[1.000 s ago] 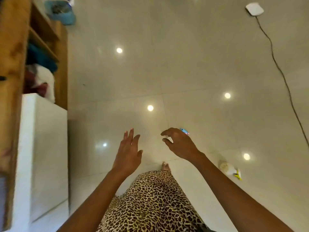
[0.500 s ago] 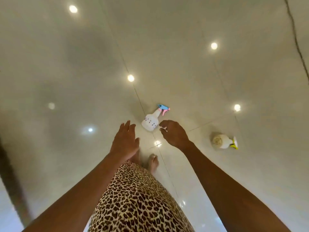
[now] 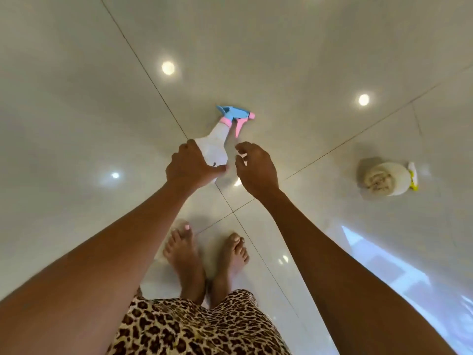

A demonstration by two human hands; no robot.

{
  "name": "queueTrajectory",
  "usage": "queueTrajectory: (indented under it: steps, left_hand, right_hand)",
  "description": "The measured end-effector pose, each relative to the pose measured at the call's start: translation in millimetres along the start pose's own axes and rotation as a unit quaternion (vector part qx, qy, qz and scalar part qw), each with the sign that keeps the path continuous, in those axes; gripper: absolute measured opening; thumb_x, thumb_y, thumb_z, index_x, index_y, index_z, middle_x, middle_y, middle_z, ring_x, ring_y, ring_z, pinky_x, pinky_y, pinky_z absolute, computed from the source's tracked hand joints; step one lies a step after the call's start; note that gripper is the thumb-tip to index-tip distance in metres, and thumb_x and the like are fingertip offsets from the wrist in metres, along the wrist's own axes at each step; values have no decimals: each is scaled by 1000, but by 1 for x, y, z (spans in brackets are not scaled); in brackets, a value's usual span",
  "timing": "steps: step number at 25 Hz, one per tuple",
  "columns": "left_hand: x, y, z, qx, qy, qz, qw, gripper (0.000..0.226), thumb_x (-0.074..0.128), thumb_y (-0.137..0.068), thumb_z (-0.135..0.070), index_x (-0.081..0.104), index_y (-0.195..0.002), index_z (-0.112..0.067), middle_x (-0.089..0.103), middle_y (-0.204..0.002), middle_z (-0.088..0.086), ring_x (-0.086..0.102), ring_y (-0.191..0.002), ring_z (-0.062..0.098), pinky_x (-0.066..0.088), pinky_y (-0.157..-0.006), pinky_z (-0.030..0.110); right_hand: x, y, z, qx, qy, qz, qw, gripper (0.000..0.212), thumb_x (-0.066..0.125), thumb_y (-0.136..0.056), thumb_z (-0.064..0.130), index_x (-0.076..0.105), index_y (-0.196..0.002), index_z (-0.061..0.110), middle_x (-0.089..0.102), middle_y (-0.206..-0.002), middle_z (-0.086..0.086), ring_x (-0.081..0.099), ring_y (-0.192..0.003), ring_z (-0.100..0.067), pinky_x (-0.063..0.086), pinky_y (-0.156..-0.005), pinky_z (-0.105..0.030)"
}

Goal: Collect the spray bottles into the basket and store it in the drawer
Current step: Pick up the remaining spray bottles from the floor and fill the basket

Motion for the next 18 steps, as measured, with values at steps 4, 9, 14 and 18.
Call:
queueTrajectory:
  steps: [4, 9, 14, 18]
  left_hand:
    - [19, -10, 12, -61, -33, -35, 997, 87, 76, -61, -54, 40, -121, -2, 54, -120, 16, 55, -111, 31, 47, -88, 39]
    - [1, 25, -2, -62, -19, -32, 997, 82, 75, -61, -55, 46, -114, 0, 58, -116, 15, 56, -108, 31, 42, -78, 31]
    - [-24, 94, -66, 5, -2, -14, 1000, 73, 77, -60, -50, 52, -112, -6, 63, -103, 8, 59, -97, 27, 40, -73, 28]
    - [-29, 125, -135, 68, 5, -2, 998, 57, 76, -62, -51, 58, -99, -10, 63, -85, 2, 60, -82, 23, 43, -69, 27]
  right_hand:
    - [6, 7, -21, 14, -35, -19, 999, 29, 49, -92, 10, 57, -120, 10, 62, -121, -9, 61, -103, -24, 48, -81, -30]
    - [-38, 39, -24, 54, -109, -55, 991, 28, 49, -91, 9, 58, -117, 11, 64, -118, -6, 61, -100, -22, 51, -83, -34]
    - [-117, 89, -40, 142, -211, -123, 959, 25, 51, -90, 11, 59, -114, 11, 66, -112, -8, 62, -96, -25, 52, -85, -39]
    - [-161, 116, -78, 204, -230, -139, 941, 25, 51, -91, 15, 57, -115, 11, 65, -113, -9, 62, -100, -28, 51, -87, -41]
Point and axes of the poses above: each hand's wrist, its own y-axis away from the middle knuckle, its own x-axis out of the palm, z = x × y, the point moved 3 cm from there along -y, towards the middle knuckle
